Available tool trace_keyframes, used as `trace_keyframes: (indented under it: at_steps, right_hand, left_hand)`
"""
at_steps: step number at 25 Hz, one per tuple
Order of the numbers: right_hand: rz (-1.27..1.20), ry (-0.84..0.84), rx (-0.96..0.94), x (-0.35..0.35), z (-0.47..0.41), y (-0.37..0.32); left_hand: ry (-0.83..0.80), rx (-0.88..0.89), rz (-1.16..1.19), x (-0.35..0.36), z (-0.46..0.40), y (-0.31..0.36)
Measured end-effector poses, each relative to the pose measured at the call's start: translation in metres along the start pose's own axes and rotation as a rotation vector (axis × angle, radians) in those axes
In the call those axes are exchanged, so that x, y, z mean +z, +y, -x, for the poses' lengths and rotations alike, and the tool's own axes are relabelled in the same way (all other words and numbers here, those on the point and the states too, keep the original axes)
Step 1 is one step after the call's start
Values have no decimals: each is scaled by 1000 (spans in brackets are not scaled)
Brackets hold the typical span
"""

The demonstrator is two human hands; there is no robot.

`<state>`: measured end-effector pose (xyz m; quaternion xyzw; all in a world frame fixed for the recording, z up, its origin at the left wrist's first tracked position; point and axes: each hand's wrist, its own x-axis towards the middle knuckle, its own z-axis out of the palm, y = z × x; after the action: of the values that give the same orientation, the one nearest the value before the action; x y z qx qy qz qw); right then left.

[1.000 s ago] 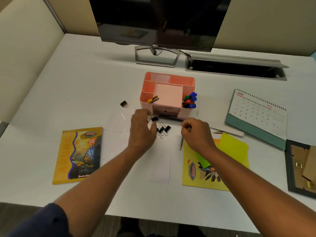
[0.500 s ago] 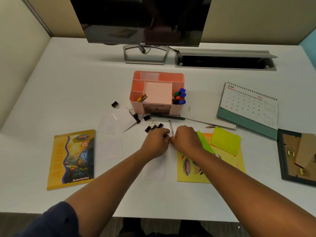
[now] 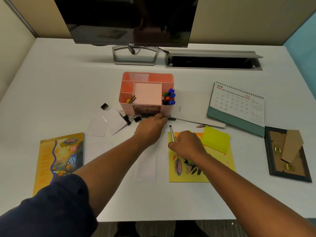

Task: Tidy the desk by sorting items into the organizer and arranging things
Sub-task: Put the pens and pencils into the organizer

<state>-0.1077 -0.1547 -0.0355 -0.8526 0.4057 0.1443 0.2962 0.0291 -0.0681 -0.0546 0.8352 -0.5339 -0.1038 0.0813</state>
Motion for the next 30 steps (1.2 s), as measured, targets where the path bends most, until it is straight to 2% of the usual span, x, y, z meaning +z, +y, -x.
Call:
trace_keyframes:
  at_steps: [5, 11, 15, 17, 19, 22, 24, 27, 30]
  right_hand:
    - [-194, 84, 5, -11, 2, 16]
    - [-381, 157, 51, -12, 2, 18]
    - [-544, 233, 89, -6, 2, 13]
    - [-597, 266, 37, -3, 6, 9]
    - [-637, 311, -71, -1, 11, 5]
    - [-691, 314, -200, 0, 14, 0]
    - [-731, 271, -232, 2, 14, -3]
    - [-807, 209, -263, 4, 16, -4]
    - [-835, 175, -236, 6, 21, -6]
  left_hand:
    - [-35, 41, -96, 1, -4, 4]
    - [49, 47, -7, 5, -1, -3]
    - [223, 16, 222, -5, 6, 6]
    - [343, 13, 352, -10, 16, 16]
    - [413, -70, 561, -16, 25, 28]
    - [381, -343, 1051, -26, 29, 39]
    - [357, -436, 1285, -28, 29, 39]
    - [338, -488, 1357, -30, 31, 34]
    - [254, -545, 1414, -34, 35, 28]
